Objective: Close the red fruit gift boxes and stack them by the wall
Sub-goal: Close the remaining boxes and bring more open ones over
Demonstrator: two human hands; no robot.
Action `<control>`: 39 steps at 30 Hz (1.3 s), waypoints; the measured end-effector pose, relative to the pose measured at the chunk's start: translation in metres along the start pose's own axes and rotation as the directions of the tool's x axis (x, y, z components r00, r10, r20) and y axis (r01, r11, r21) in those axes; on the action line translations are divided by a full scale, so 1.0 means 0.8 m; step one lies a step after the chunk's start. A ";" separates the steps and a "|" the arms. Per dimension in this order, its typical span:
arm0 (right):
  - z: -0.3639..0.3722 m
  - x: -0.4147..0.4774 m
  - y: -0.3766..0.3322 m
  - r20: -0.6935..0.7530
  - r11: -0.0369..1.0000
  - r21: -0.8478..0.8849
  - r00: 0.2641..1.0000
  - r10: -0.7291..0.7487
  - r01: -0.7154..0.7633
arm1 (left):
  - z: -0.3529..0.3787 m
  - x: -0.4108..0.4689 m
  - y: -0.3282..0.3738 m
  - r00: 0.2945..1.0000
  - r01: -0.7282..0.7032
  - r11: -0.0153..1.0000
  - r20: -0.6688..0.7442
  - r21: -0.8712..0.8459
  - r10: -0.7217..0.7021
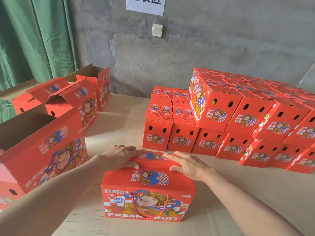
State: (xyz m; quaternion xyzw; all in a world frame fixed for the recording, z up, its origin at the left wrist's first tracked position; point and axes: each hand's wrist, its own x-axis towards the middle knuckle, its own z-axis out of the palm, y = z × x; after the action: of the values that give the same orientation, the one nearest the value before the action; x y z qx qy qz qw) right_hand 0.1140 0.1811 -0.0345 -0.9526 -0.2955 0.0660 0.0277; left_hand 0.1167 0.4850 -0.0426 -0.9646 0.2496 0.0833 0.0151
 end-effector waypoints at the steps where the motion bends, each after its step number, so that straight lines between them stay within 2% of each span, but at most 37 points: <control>1: 0.000 0.001 0.000 0.001 1.000 -0.007 1.000 -0.005 0.005 | 0.001 0.000 0.000 1.000 0.004 1.000 -0.002 0.005 -0.004; 8: 0.001 0.001 0.004 0.054 1.000 -0.031 0.999 -0.001 0.002 | 0.003 -0.019 -0.024 0.999 0.035 0.977 0.029 -0.212 -0.030; 11: -0.001 0.000 0.002 0.070 1.000 -0.013 0.997 0.021 -0.021 | 0.004 -0.022 -0.021 0.998 0.063 0.970 0.018 -0.236 -0.061; 16: -0.001 0.003 -0.018 0.064 0.996 -0.088 0.997 0.036 -0.030 | 0.004 -0.022 -0.017 0.998 0.065 0.972 0.013 -0.226 -0.064; 22: 0.002 0.024 -0.056 0.039 0.996 0.042 0.996 0.077 -0.078 | 0.003 -0.020 -0.016 0.997 0.069 0.979 -0.005 -0.190 -0.071; 26: 0.001 0.023 -0.053 0.057 0.997 0.011 0.996 0.074 -0.075 | -0.009 -0.019 -0.014 0.996 0.064 0.998 0.059 -0.029 -0.062; 29: 0.001 0.022 -0.055 0.040 0.998 -0.009 0.997 0.066 -0.066 | -0.014 -0.005 0.006 0.990 0.108 0.994 0.087 -0.001 -0.107; 34: 0.002 0.023 -0.054 0.015 0.997 -0.047 0.998 0.063 -0.062 | 0.002 0.012 0.042 0.979 0.130 0.991 -0.150 -0.041 -0.135; 39: 0.000 0.023 -0.048 0.055 0.996 -0.087 0.998 0.025 -0.020 | 0.007 0.007 0.039 0.986 0.087 0.996 -0.143 0.005 -0.085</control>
State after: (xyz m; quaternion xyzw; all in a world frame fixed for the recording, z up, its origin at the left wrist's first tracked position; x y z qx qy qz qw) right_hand 0.1076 0.2229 -0.0333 -0.9540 -0.2880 0.0803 -0.0223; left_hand 0.1059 0.4556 -0.0483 -0.9779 0.2087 0.0120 0.0061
